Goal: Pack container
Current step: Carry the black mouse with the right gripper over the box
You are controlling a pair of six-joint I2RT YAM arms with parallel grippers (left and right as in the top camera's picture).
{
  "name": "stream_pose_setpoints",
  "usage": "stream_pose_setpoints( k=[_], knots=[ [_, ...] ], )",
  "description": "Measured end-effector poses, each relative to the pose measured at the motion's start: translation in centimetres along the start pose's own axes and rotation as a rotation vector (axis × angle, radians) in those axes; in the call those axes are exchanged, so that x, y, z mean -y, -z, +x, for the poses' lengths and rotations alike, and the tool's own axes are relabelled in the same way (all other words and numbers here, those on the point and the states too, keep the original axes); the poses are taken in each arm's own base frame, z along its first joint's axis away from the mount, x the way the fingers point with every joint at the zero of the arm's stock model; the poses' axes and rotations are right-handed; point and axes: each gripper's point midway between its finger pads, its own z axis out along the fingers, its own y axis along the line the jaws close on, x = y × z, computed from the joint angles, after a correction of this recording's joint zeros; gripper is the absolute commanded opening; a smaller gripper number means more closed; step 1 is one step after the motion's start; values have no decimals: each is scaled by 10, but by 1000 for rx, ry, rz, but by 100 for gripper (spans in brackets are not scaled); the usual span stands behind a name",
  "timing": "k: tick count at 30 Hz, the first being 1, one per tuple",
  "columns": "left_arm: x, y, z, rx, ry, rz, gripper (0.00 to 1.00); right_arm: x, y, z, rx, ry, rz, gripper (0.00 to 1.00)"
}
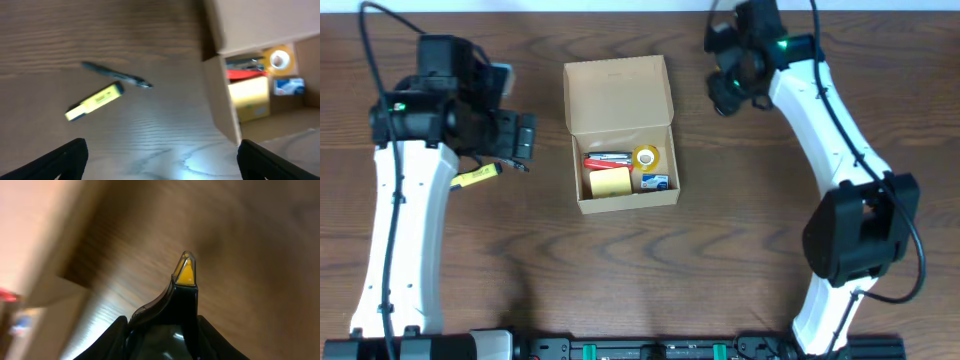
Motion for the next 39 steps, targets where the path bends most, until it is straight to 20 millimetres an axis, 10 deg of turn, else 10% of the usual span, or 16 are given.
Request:
stream_pose_setpoints(
  k=[12,19,39],
  knots=[
    [-75,16,13,29,201,-103,95,-182,18,-24,50,334,-174,1],
    [-81,17,10,49,211,-113,96,-241,25,-14,46,402,-231,1],
    [-81,17,9,50,211,-113,95,-242,16,-20,29,-7,-171,1]
  ],
)
